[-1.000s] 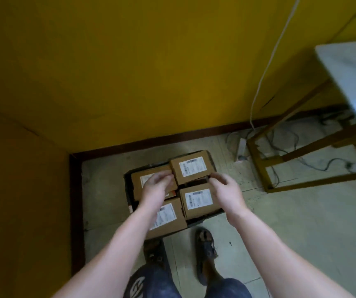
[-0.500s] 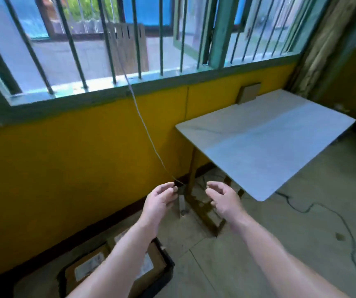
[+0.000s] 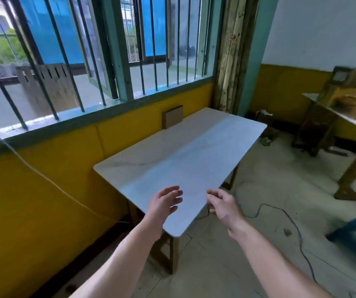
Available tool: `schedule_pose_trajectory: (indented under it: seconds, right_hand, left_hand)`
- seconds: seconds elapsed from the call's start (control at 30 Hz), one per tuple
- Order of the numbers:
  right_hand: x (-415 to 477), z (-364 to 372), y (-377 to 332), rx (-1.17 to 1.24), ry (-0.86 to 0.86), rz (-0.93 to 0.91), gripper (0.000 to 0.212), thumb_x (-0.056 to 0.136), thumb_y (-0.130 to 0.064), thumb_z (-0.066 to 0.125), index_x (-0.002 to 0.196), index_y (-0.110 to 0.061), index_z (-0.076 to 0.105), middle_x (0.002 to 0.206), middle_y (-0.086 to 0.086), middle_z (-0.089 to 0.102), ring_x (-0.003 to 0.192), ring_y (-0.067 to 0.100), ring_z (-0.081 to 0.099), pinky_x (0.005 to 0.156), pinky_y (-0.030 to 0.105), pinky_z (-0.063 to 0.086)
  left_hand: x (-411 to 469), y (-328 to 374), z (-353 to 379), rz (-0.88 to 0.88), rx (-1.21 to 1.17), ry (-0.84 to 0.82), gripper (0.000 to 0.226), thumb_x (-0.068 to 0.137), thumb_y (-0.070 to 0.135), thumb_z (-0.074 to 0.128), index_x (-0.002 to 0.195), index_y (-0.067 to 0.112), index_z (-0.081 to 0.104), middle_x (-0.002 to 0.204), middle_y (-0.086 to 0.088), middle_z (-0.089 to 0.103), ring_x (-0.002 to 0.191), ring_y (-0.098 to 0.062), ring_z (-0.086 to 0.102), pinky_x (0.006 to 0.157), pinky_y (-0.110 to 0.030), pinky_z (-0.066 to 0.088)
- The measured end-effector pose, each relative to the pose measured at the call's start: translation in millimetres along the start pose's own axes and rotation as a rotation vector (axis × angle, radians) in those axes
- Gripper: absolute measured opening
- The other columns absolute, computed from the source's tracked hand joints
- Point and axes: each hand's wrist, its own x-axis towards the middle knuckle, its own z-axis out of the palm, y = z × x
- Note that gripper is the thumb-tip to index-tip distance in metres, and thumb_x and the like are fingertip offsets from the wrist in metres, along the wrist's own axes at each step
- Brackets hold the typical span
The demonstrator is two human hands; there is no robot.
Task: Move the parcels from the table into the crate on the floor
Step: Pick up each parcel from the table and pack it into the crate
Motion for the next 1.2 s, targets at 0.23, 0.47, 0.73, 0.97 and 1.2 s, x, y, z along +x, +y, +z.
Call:
schedule_pose_trajectory:
  seconds: [0.23,0.47,0.73,0.97,1.2]
  right_hand:
    - [108.5,-22.5,8.5,-0.063,-0.054,0.041,0.027,0.094,-0.030,0.057,0.120,-0.025,0.062,0.112,-0.007,0.065,0.108,0.014,0.059,0.098,0.036,0.050]
    - [272.4,-25.9,-13.8,-0.064,-0.134,0.106,0.015,0.095,-0.023,0.057,0.107,-0.024,0.064,0.098,-0.003,0.066,0.094,0.015,0.062,0.087,0.035,0.053]
    - [427.5,-19.5,-59.6,-0.103,-0.246,0.122,0.009,0.095,-0.022,0.058,0.098,-0.023,0.066,0.104,0.003,0.066,0.101,0.020,0.063,0.087,0.036,0.053]
    - [560.7,-1.4,-66.8,-0.119,-0.428,0.146,0.017,0.095,-0.019,0.060,0.110,-0.014,0.066,0.103,0.003,0.067,0.098,0.018,0.065,0.079,0.031,0.052]
    - [733.7,10.9,-67.8,-0.136,-0.622,0.176,0.020,0.096,-0.018,0.058,0.114,-0.012,0.064,0.098,0.003,0.067,0.096,0.019,0.064,0.080,0.035,0.051]
  left_hand:
    - [104.5,-4.8,46.6,-0.040,-0.043,0.016,0.016,0.097,0.016,0.058,0.107,0.021,0.069,0.101,0.004,0.075,0.095,-0.013,0.069,0.080,-0.025,0.051]
    - [254.2,12.8,80.5,-0.083,-0.111,0.144,0.016,0.097,0.012,0.055,0.103,0.021,0.067,0.102,0.003,0.073,0.093,-0.014,0.066,0.084,-0.026,0.048]
    - [382.7,57.3,107.7,-0.071,-0.165,0.265,0.016,0.097,0.015,0.056,0.107,0.018,0.067,0.103,0.003,0.073,0.097,-0.015,0.067,0.083,-0.026,0.049]
    - [476.1,76.2,120.4,-0.075,-0.235,0.472,0.013,0.098,0.013,0.054,0.103,0.016,0.066,0.093,0.003,0.071,0.083,-0.012,0.064,0.073,-0.024,0.044]
    - [592.3,89.1,146.8,-0.145,-0.273,0.755,0.015,0.100,0.011,0.052,0.109,0.011,0.063,0.098,-0.003,0.069,0.084,-0.015,0.062,0.072,-0.025,0.043]
